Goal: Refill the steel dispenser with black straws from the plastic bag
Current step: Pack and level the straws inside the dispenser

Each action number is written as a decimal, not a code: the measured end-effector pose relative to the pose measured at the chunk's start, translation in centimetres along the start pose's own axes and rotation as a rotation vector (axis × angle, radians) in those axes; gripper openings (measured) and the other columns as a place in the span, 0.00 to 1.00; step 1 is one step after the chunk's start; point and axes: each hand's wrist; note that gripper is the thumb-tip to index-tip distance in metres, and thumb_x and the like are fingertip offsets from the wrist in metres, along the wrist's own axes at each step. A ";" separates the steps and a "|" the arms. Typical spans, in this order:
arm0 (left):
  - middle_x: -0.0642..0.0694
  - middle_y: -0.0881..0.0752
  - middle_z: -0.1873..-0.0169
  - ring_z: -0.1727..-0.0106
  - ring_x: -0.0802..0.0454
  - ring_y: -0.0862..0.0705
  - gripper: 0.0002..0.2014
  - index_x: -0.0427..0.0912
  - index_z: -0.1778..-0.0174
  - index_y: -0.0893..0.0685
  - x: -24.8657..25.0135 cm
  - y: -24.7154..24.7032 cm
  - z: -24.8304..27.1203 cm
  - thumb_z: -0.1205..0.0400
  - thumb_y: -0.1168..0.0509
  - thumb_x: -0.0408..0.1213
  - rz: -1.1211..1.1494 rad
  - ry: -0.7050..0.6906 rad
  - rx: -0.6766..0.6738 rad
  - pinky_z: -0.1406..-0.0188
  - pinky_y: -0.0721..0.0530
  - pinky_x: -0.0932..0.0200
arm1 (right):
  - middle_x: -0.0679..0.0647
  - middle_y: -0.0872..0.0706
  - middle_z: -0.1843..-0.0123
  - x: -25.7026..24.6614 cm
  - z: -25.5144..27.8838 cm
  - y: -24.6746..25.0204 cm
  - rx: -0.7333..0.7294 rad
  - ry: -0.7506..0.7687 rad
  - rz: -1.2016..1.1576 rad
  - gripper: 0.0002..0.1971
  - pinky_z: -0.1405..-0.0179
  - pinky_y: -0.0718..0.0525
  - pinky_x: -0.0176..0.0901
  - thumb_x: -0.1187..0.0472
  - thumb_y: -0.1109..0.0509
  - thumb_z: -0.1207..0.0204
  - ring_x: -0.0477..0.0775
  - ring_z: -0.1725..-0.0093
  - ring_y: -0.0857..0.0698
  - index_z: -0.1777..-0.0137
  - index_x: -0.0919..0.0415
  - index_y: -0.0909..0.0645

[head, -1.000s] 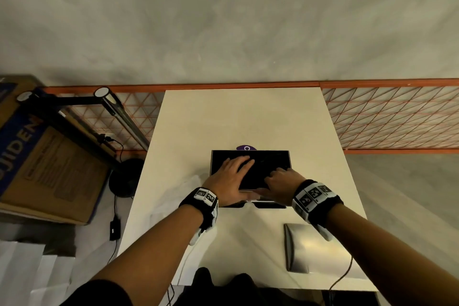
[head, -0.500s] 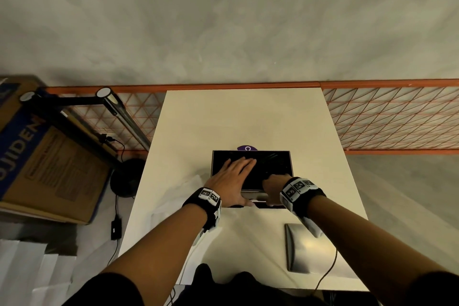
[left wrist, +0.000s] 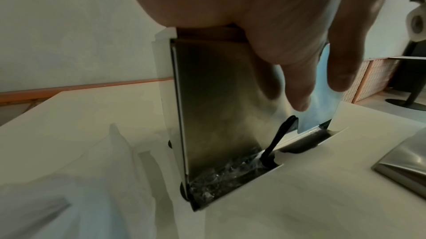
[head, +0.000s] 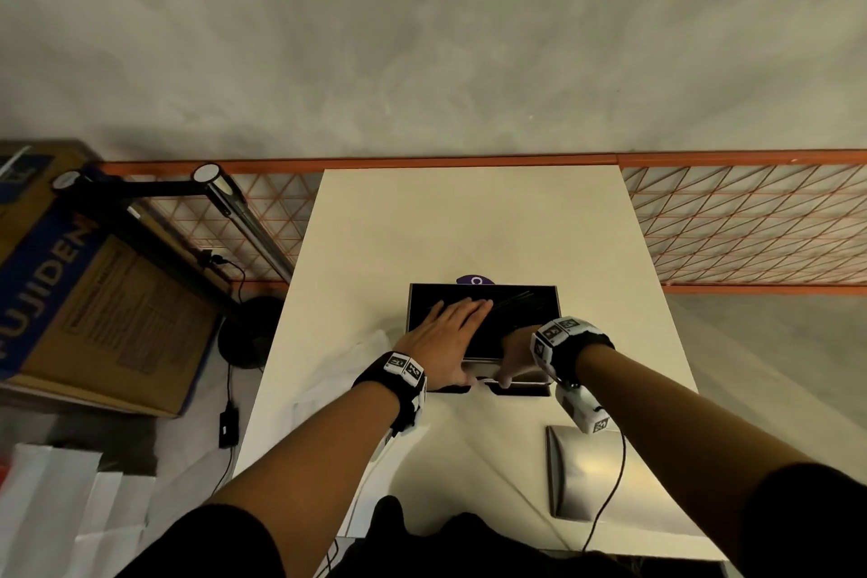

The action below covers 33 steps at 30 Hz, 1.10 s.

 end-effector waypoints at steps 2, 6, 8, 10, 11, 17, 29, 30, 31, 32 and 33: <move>0.47 0.45 0.12 0.10 0.48 0.49 0.63 0.50 0.10 0.61 0.0 0.0 0.0 0.29 0.22 0.58 0.008 0.003 0.012 0.11 0.50 0.40 | 0.58 0.13 0.40 0.1 0.0 0.3 0.013 0.004 0.018 0.29 0.49 0.24 0.44 0.44 0.25 0.29 0.60 0.43 0.16 0.32 0.61 0.19; 0.45 0.43 0.12 0.11 0.47 0.46 0.62 0.50 0.10 0.61 0.1 0.2 0.1 0.28 0.23 0.59 0.035 0.008 0.022 0.11 0.49 0.41 | 0.58 0.13 0.42 0.3 0.1 0.5 0.044 0.035 0.105 0.28 0.50 0.24 0.44 0.48 0.24 0.28 0.59 0.45 0.15 0.32 0.63 0.20; 0.45 0.42 0.12 0.11 0.47 0.46 0.61 0.50 0.10 0.60 0.2 0.3 0.2 0.27 0.24 0.61 0.052 0.018 0.038 0.10 0.50 0.42 | 0.58 0.13 0.38 0.3 0.0 0.5 0.042 0.042 0.146 0.29 0.46 0.23 0.45 0.50 0.23 0.28 0.60 0.39 0.15 0.31 0.64 0.21; 0.44 0.42 0.12 0.11 0.48 0.46 0.61 0.49 0.09 0.60 0.4 0.4 0.2 0.27 0.26 0.64 0.064 0.028 0.045 0.10 0.50 0.43 | 0.58 0.14 0.36 0.4 0.1 0.7 0.031 0.040 0.157 0.31 0.40 0.22 0.46 0.50 0.23 0.28 0.61 0.37 0.16 0.29 0.64 0.23; 0.44 0.42 0.12 0.11 0.48 0.46 0.61 0.49 0.09 0.60 0.4 0.4 0.2 0.27 0.27 0.66 0.067 0.032 0.049 0.10 0.50 0.43 | 0.58 0.15 0.35 0.4 0.2 0.9 0.031 0.037 0.155 0.31 0.39 0.22 0.47 0.49 0.22 0.28 0.61 0.35 0.16 0.28 0.64 0.24; 0.45 0.42 0.12 0.11 0.48 0.45 0.60 0.49 0.10 0.60 0.5 0.5 0.3 0.27 0.29 0.67 0.079 0.051 0.059 0.10 0.50 0.44 | 0.56 0.14 0.37 0.8 0.4 1.8 0.026 0.042 0.136 0.37 0.37 0.21 0.47 0.42 0.21 0.34 0.59 0.36 0.16 0.29 0.61 0.23; 0.45 0.40 0.13 0.12 0.49 0.44 0.60 0.49 0.10 0.59 0.7 0.8 0.4 0.27 0.28 0.66 0.086 0.070 0.074 0.10 0.50 0.46 | 0.48 0.16 0.43 2.0 1.1 3.6 -0.022 0.112 -0.067 0.38 0.44 0.26 0.40 0.39 0.19 0.36 0.52 0.46 0.20 0.28 0.54 0.22; 0.45 0.40 0.13 0.12 0.49 0.44 0.60 0.49 0.10 0.59 0.8 0.8 0.3 0.27 0.28 0.66 0.089 0.073 0.075 0.10 0.50 0.46 | 0.48 0.17 0.46 1.9 1.1 3.7 -0.022 0.106 -0.054 0.36 0.46 0.25 0.40 0.40 0.19 0.36 0.52 0.48 0.20 0.29 0.54 0.21; 0.45 0.40 0.13 0.12 0.49 0.44 0.60 0.49 0.10 0.59 0.8 0.8 0.3 0.27 0.28 0.67 0.092 0.076 0.077 0.10 0.50 0.46 | 0.48 0.16 0.47 1.8 1.0 3.7 -0.018 0.103 -0.026 0.35 0.47 0.24 0.40 0.40 0.19 0.36 0.52 0.49 0.19 0.30 0.55 0.20; 0.45 0.39 0.13 0.12 0.49 0.44 0.60 0.49 0.10 0.59 0.8 0.8 0.3 0.27 0.28 0.68 0.096 0.078 0.079 0.10 0.50 0.46 | 0.50 0.14 0.46 1.6 0.9 3.7 -0.013 0.098 0.007 0.35 0.47 0.22 0.41 0.41 0.18 0.36 0.53 0.48 0.17 0.31 0.56 0.20; 0.45 0.39 0.13 0.12 0.49 0.44 0.61 0.49 0.10 0.59 0.8 0.8 0.3 0.28 0.29 0.69 0.100 0.079 0.083 0.10 0.50 0.46 | 0.51 0.13 0.44 1.3 0.8 3.6 -0.003 0.093 0.051 0.36 0.44 0.20 0.42 0.42 0.18 0.36 0.55 0.46 0.15 0.30 0.57 0.20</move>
Point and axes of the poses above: each hand's wrist, its own z-axis away from the middle knuckle, its own y-axis out of the back of the hand, x = y × z
